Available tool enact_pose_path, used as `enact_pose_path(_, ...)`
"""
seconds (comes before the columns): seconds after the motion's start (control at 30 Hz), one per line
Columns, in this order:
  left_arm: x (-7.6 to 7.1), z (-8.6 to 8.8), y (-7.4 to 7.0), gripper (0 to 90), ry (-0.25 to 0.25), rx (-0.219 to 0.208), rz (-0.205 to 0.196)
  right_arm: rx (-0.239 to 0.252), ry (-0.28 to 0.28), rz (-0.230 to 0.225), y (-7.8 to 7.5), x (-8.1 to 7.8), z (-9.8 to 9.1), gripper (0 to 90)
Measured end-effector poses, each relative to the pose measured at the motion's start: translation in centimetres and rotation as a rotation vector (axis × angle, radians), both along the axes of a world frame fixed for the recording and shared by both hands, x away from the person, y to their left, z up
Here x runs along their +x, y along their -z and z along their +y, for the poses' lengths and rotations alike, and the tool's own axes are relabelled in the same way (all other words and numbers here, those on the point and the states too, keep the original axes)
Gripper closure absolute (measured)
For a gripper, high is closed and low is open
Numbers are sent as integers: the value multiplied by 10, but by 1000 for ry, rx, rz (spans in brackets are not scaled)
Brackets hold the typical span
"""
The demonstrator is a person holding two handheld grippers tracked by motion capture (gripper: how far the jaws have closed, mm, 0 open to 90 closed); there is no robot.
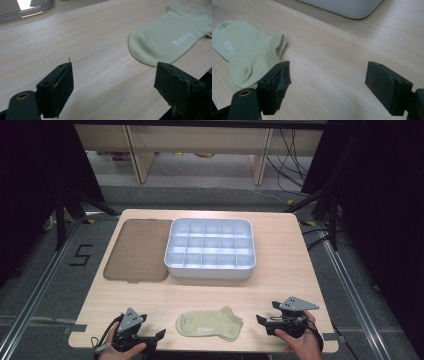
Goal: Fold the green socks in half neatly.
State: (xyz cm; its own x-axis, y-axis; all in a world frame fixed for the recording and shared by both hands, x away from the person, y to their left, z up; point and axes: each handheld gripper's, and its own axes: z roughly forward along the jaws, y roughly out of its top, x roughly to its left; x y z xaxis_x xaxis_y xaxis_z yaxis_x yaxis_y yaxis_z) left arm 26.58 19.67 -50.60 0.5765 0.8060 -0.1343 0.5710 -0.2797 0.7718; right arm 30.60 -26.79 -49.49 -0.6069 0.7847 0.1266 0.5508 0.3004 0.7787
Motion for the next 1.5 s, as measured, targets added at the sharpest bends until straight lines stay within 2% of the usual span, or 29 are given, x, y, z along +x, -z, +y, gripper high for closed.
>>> enact_pose_path(0.03,0,0,0,150,-7,6,0,-4,-22,-13,-1,2,-2,213)
enact_pose_path(0.1,0,-1,1,150,-5,-6,-2,-4,-22,-14,-1,2,-2,214)
enact_pose_path(0.13,0,0,-1,150,10,11,8,-4,-32,-18,-1,2,-3,215)
enact_pose_path(0.3,0,0,0,150,6,11,-1,-3,-39,-17,-1,2,-2,222)
enact_pose_path(0.33,0,0,0,150,7,6,1,-19,-34,-32,-1,2,-2,224)
enact_pose_path(0.47,0,0,-1,150,6,10,3,-21,-33,-35,-1,2,-2,229)
enact_pose_path(0.6,0,0,0,151,-7,9,-3,-2,-44,-19,-1,1,-1,236)
enact_pose_path(0.63,0,0,-1,151,-6,11,-7,1,-29,-14,-2,0,0,238)
enact_pose_path(0.67,-1,-2,-1,151,-15,-16,-10,-13,-35,-22,-2,0,0,240)
enact_pose_path(0.7,-1,0,-2,151,1,11,-5,-19,-38,-29,-2,1,-1,241)
enact_pose_path(0.83,-1,-3,-2,154,-19,-37,4,-9,-49,-19,-2,0,0,263)
enact_pose_path(0.87,-1,-4,-2,154,-16,-81,16,-14,-53,-22,-3,0,1,292)
enact_pose_path(0.93,-1,-6,-3,166,-19,-88,20,-6,-75,-31,-2,0,3,346)
enact_pose_path(1.0,1,-10,-4,170,-5,-59,19,-21,-86,-38,-2,0,3,350)
enact_pose_path(1.03,1,-13,-4,174,-17,-73,17,-25,-89,-38,-2,0,5,365)
enact_pose_path(1.07,4,-18,-4,181,3,-57,19,-22,-101,-36,-2,0,7,381)
enact_pose_path(1.1,4,-18,-4,181,3,-57,19,-23,-106,-37,-2,0,7,386)
enact_pose_path(1.13,8,-24,-5,184,38,-8,13,-7,-127,-23,-2,1,8,392)
enact_pose_path(1.17,8,-24,-5,190,38,-8,13,-7,-127,-23,-2,1,8,392)
enact_pose_path(1.2,10,-29,-4,194,48,-10,18,-29,-113,-41,-2,0,9,397)
enact_pose_path(1.3,14,-40,-2,216,75,-2,24,-27,-113,-36,-2,-1,10,397)
enact_pose_path(1.37,18,-46,-1,230,84,32,28,-32,-119,-49,-2,0,10,397)
enact_pose_path(1.43,21,-51,0,252,65,23,34,-31,-122,-51,-2,-1,10,396)
enact_pose_path(1.5,24,-55,0,268,81,54,41,-24,-133,-49,-2,0,10,393)
